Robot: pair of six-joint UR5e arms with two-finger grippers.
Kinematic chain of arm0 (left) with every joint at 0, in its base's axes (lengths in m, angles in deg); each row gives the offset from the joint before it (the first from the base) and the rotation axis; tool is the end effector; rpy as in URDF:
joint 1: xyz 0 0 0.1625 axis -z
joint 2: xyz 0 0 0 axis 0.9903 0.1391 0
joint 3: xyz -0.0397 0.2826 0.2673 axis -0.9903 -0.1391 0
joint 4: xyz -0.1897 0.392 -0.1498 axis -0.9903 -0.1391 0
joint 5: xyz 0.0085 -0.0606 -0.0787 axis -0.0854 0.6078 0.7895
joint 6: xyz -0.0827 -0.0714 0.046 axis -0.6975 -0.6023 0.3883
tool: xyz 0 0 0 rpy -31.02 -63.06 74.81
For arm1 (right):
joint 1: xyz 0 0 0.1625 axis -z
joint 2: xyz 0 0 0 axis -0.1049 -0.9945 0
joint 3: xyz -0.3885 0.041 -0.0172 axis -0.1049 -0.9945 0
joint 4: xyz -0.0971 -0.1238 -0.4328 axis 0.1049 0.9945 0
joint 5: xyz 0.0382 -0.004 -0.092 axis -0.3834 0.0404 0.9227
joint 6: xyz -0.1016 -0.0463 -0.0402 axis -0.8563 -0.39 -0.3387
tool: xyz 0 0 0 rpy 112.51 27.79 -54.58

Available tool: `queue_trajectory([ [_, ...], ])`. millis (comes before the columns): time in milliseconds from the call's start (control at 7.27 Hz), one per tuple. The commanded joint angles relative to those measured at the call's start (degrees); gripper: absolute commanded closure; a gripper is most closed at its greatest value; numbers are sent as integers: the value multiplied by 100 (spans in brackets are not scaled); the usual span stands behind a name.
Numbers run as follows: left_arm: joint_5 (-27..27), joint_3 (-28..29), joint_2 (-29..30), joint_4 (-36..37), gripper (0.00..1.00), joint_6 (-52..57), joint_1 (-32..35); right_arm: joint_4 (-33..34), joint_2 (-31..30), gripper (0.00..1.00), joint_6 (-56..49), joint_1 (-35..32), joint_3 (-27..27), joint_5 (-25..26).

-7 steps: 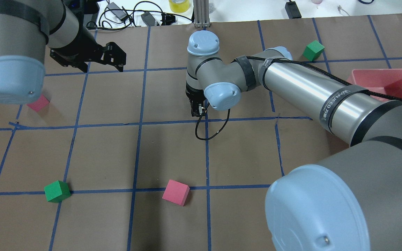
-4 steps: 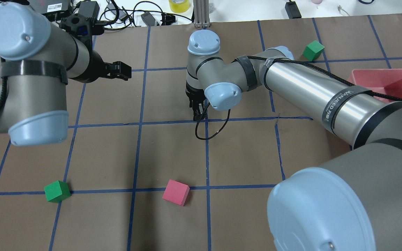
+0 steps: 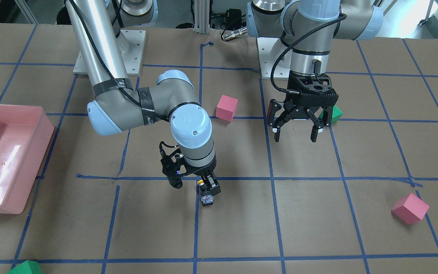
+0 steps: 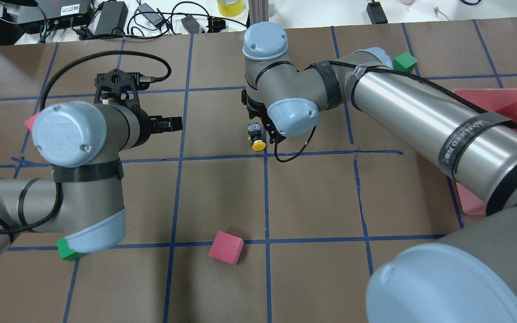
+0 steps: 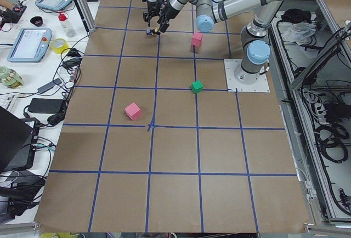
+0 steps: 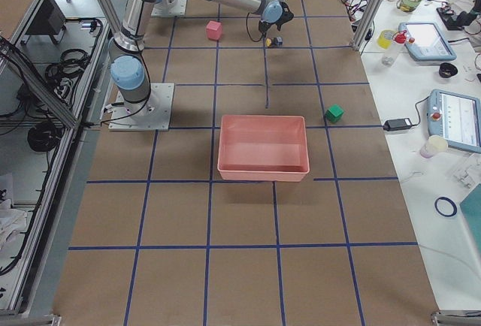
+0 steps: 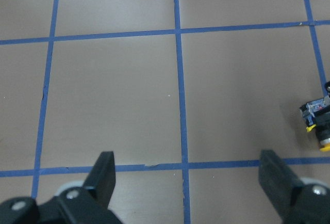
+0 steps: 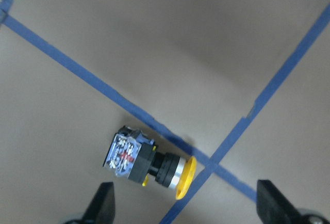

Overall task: Align button upright
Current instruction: 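Set the button sideways, open the right gripper while the left arm approaches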

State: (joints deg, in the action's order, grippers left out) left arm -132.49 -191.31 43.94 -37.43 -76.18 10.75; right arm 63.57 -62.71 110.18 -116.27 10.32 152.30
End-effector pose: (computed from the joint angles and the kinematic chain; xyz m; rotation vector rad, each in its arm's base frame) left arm -0.1500 -0.4824 0.2585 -0.0216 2.9691 -0.9441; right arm 0.3638 -0.6062 0.1911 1.2892 2.8308 -0.0793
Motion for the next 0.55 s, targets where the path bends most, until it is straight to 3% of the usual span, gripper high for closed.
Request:
queue_trajectory([
  [0,-176,-762,82,966,0,-219,242,-236,-517,1,-2921,274,345,435],
  [412,-299,-687,292,985,0,-808,987,-541,-1370,0,-5917,1223,761,374],
])
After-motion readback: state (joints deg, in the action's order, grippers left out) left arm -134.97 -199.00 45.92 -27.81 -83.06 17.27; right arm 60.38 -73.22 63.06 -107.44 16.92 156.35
